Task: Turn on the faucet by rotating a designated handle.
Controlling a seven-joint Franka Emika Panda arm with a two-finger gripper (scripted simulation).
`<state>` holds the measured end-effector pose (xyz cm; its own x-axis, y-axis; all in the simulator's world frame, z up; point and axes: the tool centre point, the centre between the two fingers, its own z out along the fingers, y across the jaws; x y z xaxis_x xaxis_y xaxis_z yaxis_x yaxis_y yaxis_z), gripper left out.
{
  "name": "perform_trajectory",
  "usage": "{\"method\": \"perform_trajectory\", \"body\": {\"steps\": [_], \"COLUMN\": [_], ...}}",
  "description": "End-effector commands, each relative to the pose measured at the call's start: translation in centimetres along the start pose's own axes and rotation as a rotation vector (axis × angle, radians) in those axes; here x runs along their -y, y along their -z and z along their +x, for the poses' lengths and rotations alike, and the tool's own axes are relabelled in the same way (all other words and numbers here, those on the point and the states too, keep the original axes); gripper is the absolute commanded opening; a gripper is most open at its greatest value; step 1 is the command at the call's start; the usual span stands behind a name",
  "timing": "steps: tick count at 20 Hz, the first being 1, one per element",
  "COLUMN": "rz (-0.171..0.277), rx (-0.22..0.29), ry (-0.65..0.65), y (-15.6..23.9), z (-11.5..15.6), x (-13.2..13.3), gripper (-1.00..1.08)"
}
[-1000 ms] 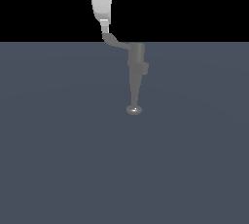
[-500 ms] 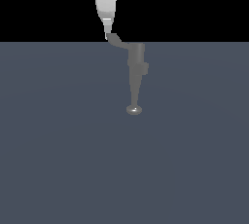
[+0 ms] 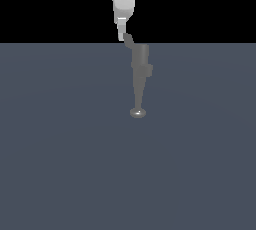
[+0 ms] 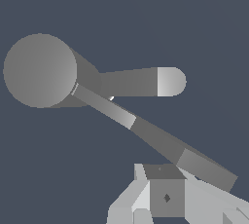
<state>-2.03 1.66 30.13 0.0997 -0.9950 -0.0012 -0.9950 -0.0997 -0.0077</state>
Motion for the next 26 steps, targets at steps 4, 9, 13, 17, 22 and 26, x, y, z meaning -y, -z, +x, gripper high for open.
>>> {"method": "perform_trajectory", "body": {"steps": [4, 9, 13, 17, 22, 26], "rz": [-0.007, -0.002, -0.004, -0.005, -0.007, -0.003], "rx": [-0.001, -0.001, -0.001, -0.001, -0.001, 0.003], "ry": [-0.014, -0.003, -0.007, -0.009, -0.013, 0.021], "y": [-0.1, 0.0, 0.0, -0.1, -0.1, 0.1], "z": [2.4, 3.1, 5.5, 7.8, 10.6, 8.9], "x": [-2.0, -1.8, -1.9, -1.9, -2.0, -1.3], "gripper": [-1.00, -1.00, -1.00, -1.00, -1.00, -1.00]}}
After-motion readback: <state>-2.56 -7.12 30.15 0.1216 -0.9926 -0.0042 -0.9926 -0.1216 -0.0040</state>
